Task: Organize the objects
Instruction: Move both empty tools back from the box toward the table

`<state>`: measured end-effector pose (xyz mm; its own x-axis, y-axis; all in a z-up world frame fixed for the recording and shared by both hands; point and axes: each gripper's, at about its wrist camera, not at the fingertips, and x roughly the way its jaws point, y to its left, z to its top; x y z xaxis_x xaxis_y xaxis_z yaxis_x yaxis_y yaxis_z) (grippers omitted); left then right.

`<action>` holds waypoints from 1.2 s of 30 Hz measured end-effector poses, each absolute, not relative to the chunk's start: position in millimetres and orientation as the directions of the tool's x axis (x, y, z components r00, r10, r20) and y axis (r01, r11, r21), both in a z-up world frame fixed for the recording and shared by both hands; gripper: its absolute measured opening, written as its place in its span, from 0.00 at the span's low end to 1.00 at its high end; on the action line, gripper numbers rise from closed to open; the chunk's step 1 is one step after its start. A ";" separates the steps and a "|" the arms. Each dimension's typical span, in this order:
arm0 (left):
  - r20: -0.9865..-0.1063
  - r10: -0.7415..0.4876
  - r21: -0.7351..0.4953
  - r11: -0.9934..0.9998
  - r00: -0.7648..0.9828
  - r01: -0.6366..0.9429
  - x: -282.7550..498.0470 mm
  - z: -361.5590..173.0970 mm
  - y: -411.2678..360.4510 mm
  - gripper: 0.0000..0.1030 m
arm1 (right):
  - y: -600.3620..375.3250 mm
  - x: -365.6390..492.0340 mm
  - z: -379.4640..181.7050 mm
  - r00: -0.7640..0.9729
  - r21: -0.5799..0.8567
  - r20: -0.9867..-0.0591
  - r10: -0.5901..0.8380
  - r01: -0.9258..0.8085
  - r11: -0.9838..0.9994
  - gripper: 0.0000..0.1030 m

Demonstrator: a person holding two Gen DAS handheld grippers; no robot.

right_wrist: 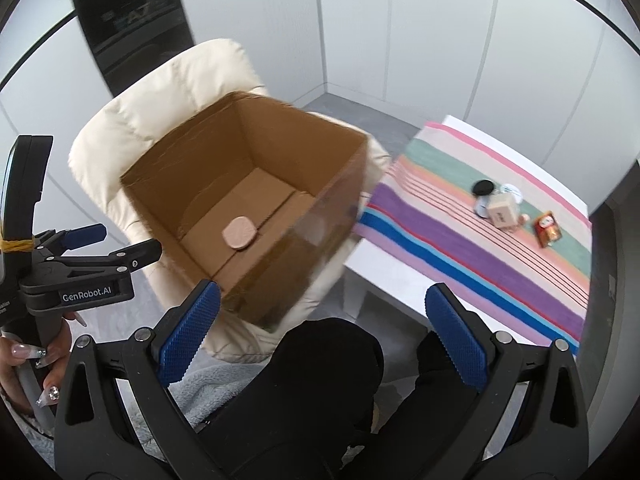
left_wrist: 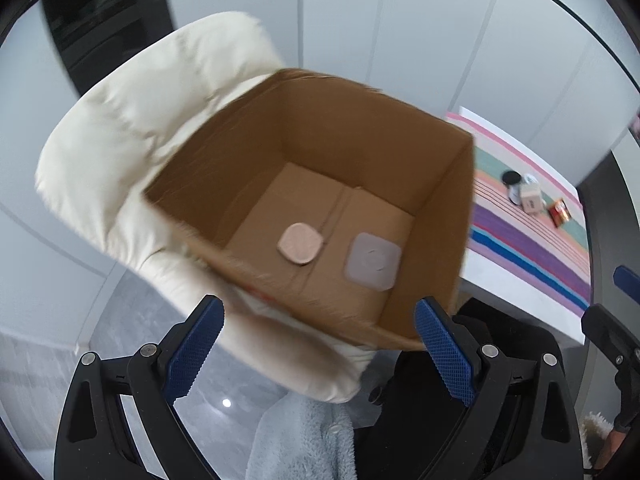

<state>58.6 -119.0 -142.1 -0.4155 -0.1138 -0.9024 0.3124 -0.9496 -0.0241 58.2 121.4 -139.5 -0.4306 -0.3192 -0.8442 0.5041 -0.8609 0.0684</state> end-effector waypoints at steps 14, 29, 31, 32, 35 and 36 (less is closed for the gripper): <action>-0.903 -0.028 -0.006 -0.997 -0.429 0.077 -4.7 -145.0 -10.9 0.94 | 231.3 33.1 -145.0 -0.478 0.077 -0.851 -0.217 0.296 -0.952 1.00; -0.896 0.003 0.063 -0.989 -0.443 -0.134 -33.8 -148.6 97.3 0.94 | 341.8 37.5 -147.6 -0.528 0.080 -0.841 -0.116 0.091 -0.993 1.00; -0.896 0.003 0.071 -0.986 -0.444 -0.149 -34.4 -149.3 105.1 0.94 | 355.5 39.5 -150.0 -0.538 0.076 -0.837 -0.100 0.068 -0.995 1.00; -0.896 0.002 0.074 -0.985 -0.444 -0.154 -35.3 -149.7 108.3 0.94 | 360.0 40.6 -150.7 -0.540 0.075 -0.836 -0.095 0.059 -0.995 1.00; -0.896 -0.002 0.089 -0.981 -0.445 -0.174 -37.3 -151.0 118.4 0.94 | 375.4 41.4 -154.0 -0.544 0.074 -0.835 -0.082 0.037 -0.997 1.00; -0.896 -0.002 0.093 -0.979 -0.445 -0.183 -37.5 -151.2 120.6 0.94 | 381.5 41.4 -155.5 -0.546 0.072 -0.834 -0.078 0.032 -0.997 1.00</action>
